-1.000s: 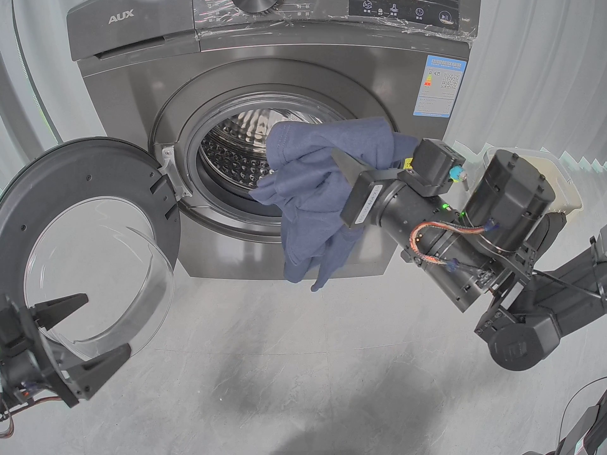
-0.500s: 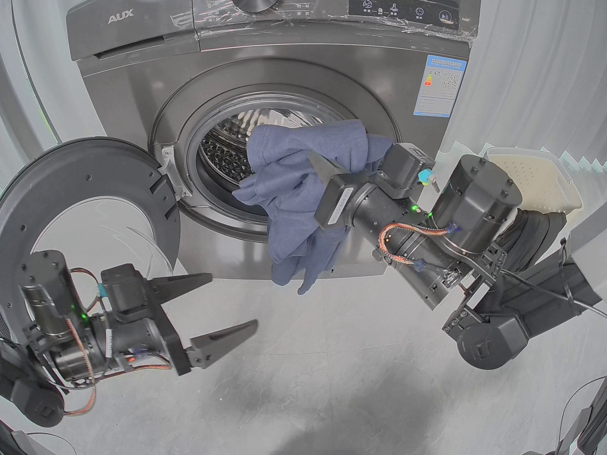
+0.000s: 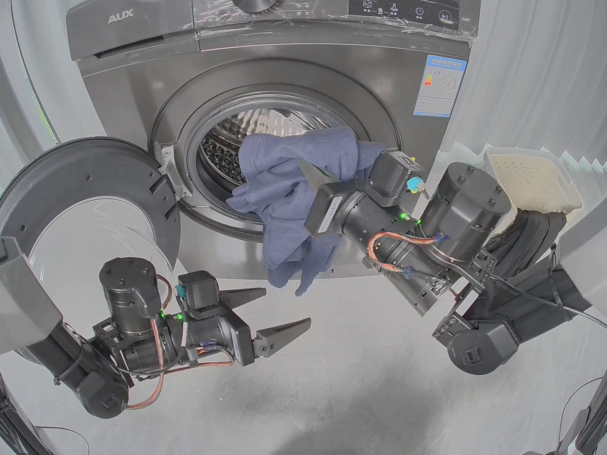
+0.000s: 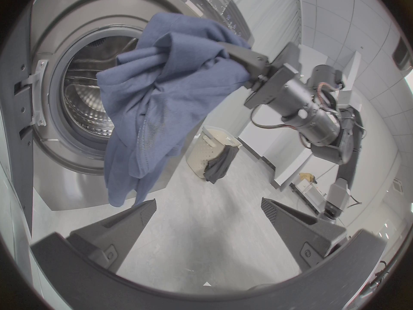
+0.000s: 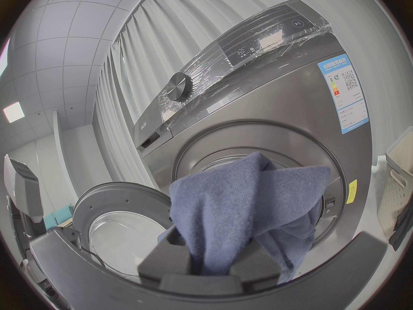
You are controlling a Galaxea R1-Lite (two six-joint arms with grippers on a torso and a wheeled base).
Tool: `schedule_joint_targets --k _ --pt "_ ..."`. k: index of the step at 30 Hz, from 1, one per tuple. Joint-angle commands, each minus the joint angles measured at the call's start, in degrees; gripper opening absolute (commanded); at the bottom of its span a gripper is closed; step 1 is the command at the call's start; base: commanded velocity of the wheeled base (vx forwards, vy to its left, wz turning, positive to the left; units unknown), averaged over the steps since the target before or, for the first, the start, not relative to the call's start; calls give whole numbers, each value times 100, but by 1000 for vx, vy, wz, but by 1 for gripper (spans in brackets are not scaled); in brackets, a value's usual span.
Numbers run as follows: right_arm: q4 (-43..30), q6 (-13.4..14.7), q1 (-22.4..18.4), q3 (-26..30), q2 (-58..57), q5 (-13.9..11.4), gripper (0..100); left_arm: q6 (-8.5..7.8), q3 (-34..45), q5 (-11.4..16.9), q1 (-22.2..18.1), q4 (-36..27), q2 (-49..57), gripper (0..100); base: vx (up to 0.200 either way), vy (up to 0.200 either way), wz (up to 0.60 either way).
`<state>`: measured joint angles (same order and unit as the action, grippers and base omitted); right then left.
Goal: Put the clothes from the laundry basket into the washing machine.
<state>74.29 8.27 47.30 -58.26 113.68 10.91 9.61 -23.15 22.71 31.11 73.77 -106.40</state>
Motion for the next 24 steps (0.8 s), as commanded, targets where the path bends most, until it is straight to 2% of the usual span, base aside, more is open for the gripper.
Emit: schedule_joint_targets --k 1,9,24 --pt "7 0 16 -1 23 -1 0 6 -251 -171 -35 -3 -373 100 0 0 0" --pt "77 0 25 25 23 -1 0 15 -779 -496 -44 -38 -566 100 0 0 0" --pt "86 0 104 25 23 8 0 15 -1350 -610 -193 -38 -874 100 0 0 0"
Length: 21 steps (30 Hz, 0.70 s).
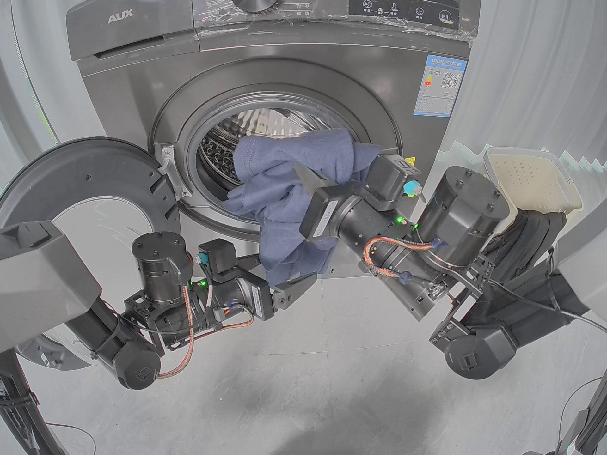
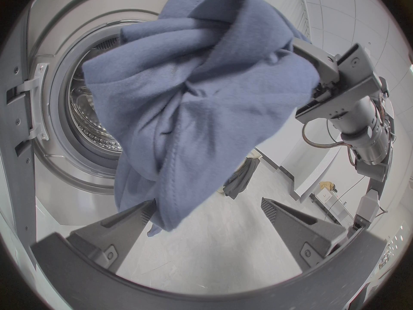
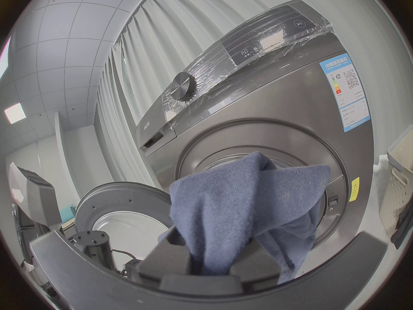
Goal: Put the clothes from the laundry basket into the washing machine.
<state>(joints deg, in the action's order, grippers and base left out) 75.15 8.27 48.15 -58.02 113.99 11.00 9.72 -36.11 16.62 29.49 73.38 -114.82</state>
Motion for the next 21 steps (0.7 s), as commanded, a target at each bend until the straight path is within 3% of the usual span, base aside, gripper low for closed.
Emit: schedule_joint_targets --k 1,11,15,16,21 --pt "-1 0 19 1 -9 -1 0 4 -54 0 -31 1 -31 100 0 0 0" --pt "69 0 19 10 35 -1 0 4 -195 -123 22 247 -286 100 0 0 0" --pt "87 0 19 10 62 8 0 4 -335 -352 31 529 -515 100 0 0 0" --pt "87 0 19 10 70 8 0 4 -344 -370 31 573 -541 0 0 0 0" --pt "87 0 19 18 70 8 0 4 -309 -370 39 740 -567 0 0 0 0"
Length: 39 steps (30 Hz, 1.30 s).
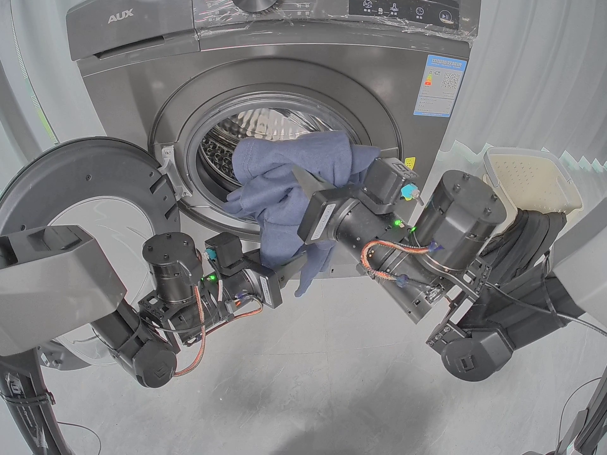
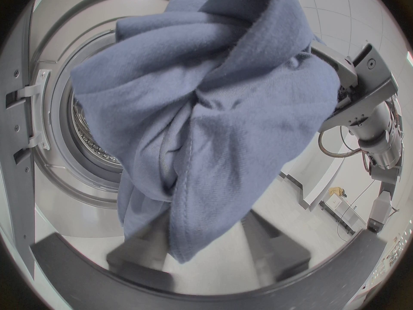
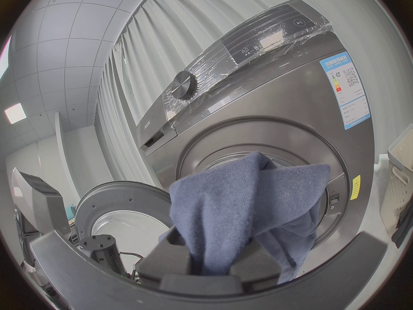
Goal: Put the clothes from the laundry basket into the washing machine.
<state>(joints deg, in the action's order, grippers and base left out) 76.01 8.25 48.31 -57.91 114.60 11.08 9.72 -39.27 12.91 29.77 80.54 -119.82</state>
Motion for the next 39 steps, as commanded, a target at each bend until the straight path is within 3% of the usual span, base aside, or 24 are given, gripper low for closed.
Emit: schedule_joint_targets --k 1,8,11,16,17,24,36,39 --pt "2 1 3 7 9 -1 0 4 7 1 11 49 -68 0 0 0 0" --pt "2 1 -6 60 9 -1 0 -5 332 10 108 427 29 0 0 0 0" --pt "2 1 -24 95 36 -9 0 -22 894 63 328 779 240 0 0 0 0" --pt "90 1 -6 227 97 -80 0 -66 1782 159 486 831 732 0 0 0 0" --pt "90 -8 3 262 106 -80 100 -75 1879 194 486 831 820 0 0 0 0" --pt "125 98 29 473 194 -97 100 -5 1817 344 442 831 1365 0 0 0 0" --pt "265 106 -6 1255 71 -80 100 136 1378 238 240 823 1356 0 0 0 0" --pt "327 115 -85 1493 -43 -71 100 162 1299 98 108 823 1321 0 0 0 0"
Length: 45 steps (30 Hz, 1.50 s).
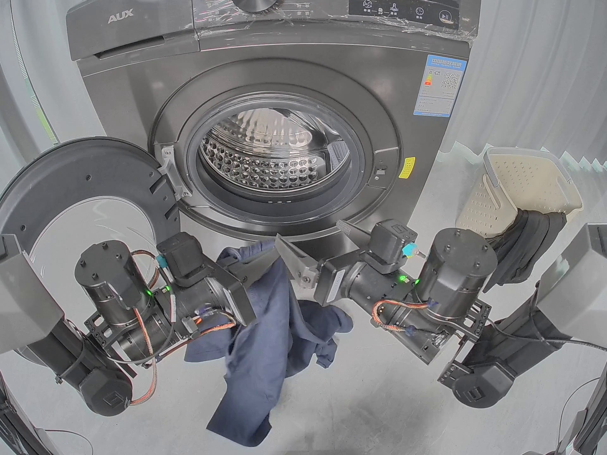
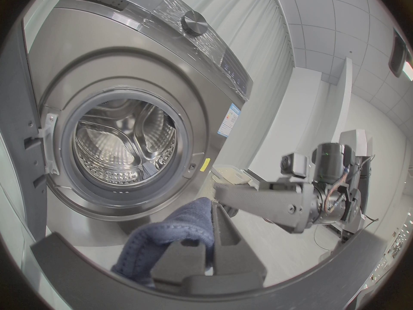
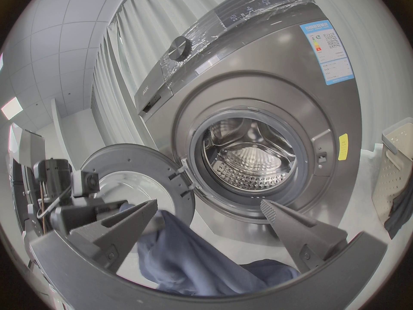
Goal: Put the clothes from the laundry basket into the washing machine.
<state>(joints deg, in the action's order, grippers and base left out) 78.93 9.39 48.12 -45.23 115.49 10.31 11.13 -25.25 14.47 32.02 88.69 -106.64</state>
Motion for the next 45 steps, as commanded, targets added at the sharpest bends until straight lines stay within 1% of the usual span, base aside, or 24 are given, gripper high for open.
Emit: schedule_joint_targets --k 1,5,9,10,14,18,23,25,29,34,39,44,45 --pt "34 2 -83 313 -168 -3 100 21 -156 -76 -126 8 -14 0 0 0 0" --pt "34 -16 -197 708 -185 -21 100 12 -305 -278 -126 8 -14 0 0 0 0" --pt "34 -33 -276 972 -132 -29 100 3 -376 -331 -118 8 12 0 0 0 0" --pt "34 -33 -276 972 -132 -29 100 3 -376 -331 -118 8 12 0 0 0 0" --pt "43 -42 -294 893 114 -29 100 3 -604 -533 -100 8 56 0 0 0 0" --pt "52 -42 -206 866 290 -29 100 3 -789 -718 -65 8 47 0 0 0 0" --pt "52 -42 -57 831 395 -73 100 3 -885 -726 -65 8 30 0 0 0 0" --pt "52 -60 31 770 492 -135 100 3 -956 -735 -56 8 3 0 0 0 0" --pt "52 -69 58 682 667 -144 100 3 -1009 -744 -56 8 -23 0 0 0 0" --pt "166 -77 207 322 1054 -152 100 3 -1061 -744 -82 8 -41 0 0 0 0" --pt "219 -77 383 260 1274 -170 100 3 -1061 -744 -91 8 -58 0 0 0 0" --pt "289 -86 400 128 1502 -170 100 -6 -1061 -744 -100 8 -67 0 0 0 0" --pt "280 -86 400 14 1625 -170 100 -6 -1061 -744 -100 8 -67 0 0 0 0"
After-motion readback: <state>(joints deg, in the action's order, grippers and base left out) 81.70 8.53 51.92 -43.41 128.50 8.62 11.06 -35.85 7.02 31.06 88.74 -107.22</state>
